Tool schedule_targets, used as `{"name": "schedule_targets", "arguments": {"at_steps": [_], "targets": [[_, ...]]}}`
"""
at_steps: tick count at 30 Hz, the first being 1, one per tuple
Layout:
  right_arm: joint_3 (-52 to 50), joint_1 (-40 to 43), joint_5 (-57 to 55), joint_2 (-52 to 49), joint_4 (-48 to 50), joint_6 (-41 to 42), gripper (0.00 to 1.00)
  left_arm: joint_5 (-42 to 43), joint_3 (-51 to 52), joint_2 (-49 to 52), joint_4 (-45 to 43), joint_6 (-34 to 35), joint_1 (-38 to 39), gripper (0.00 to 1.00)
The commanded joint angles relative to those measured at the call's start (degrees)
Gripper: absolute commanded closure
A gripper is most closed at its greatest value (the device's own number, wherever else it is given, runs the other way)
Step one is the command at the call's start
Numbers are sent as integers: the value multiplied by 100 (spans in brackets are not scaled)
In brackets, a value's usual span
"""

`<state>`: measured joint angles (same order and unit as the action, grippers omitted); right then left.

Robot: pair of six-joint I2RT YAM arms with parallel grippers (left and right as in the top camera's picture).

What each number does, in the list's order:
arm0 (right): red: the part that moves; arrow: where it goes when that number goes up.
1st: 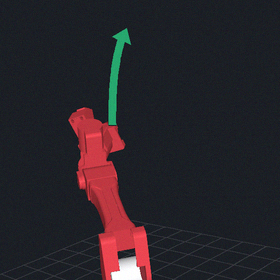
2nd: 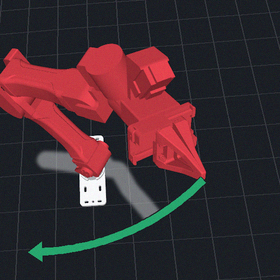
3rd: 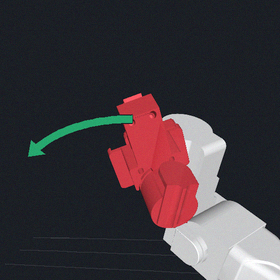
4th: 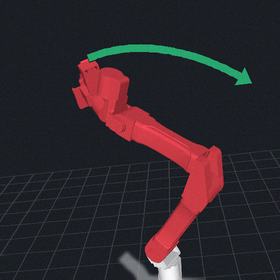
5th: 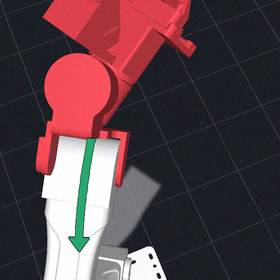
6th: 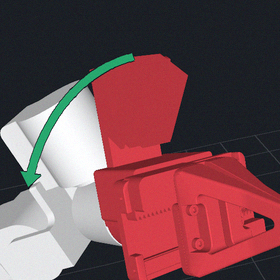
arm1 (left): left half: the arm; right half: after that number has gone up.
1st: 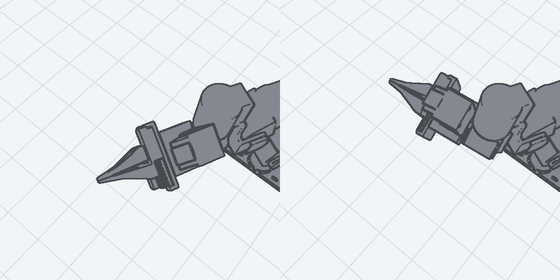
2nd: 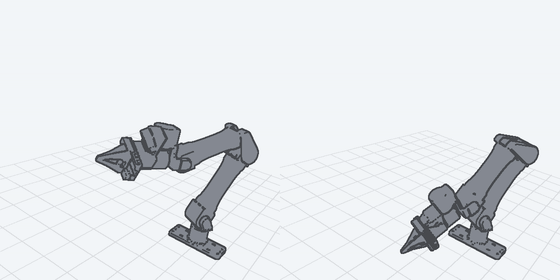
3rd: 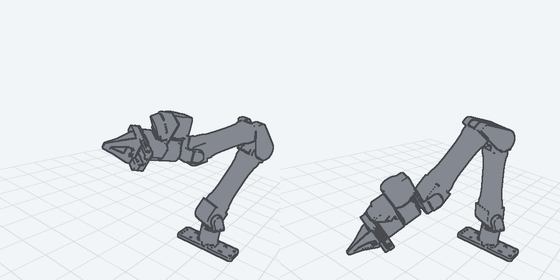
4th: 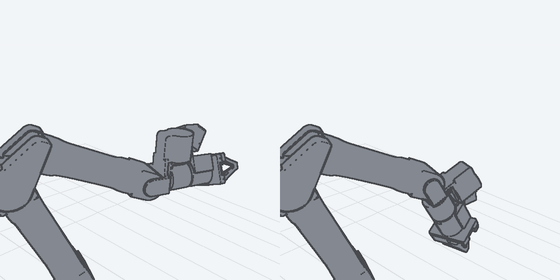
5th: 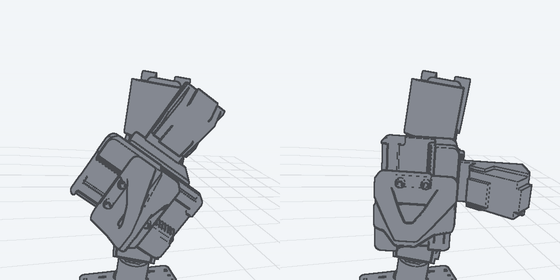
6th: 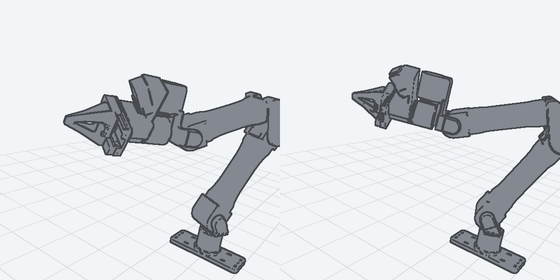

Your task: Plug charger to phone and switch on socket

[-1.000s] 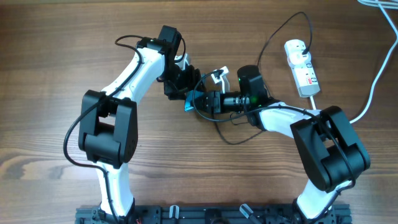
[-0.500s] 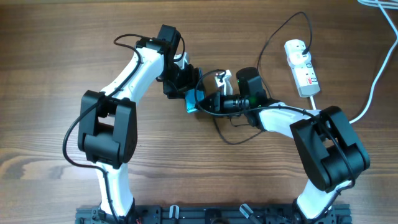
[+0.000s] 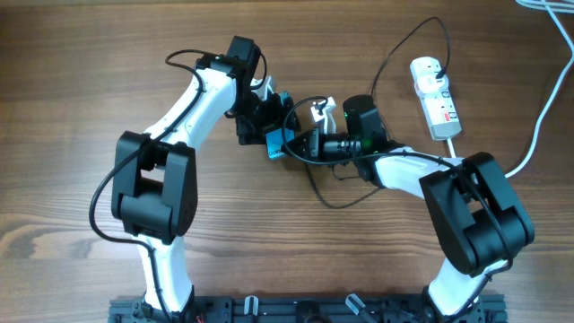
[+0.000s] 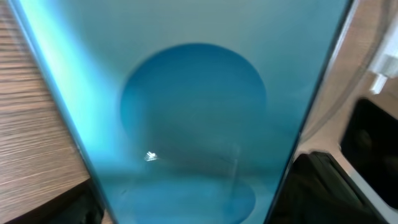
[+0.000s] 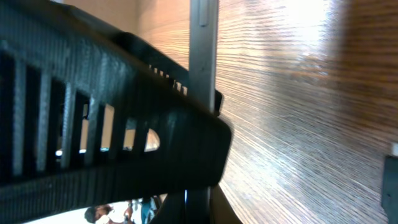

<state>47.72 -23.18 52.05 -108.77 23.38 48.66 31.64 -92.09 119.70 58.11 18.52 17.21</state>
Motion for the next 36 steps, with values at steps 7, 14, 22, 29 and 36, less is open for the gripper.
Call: {"name": "schedule_targets", "arguments": {"at_steps": [7,14,22,29,36], "targets": [[59,103,1060,-42,1147,931,96,3528,15,-186,-603,-938,-896,29],[59,103,1394,-42,2166,2221,96,4572,17,-186,-1001,-940,-1071,51],[59,103,1582,-42,2656,2743,96,5641,17,-186,-1099,-1578,-994,51],[59,103,1731,-42,2656,2649,96,5641,17,-186,-1126,-1685,-767,52],[59,103,1969,-42,2658,2608,96,5641,17,-186,-1117,-1681,-616,56]]}}
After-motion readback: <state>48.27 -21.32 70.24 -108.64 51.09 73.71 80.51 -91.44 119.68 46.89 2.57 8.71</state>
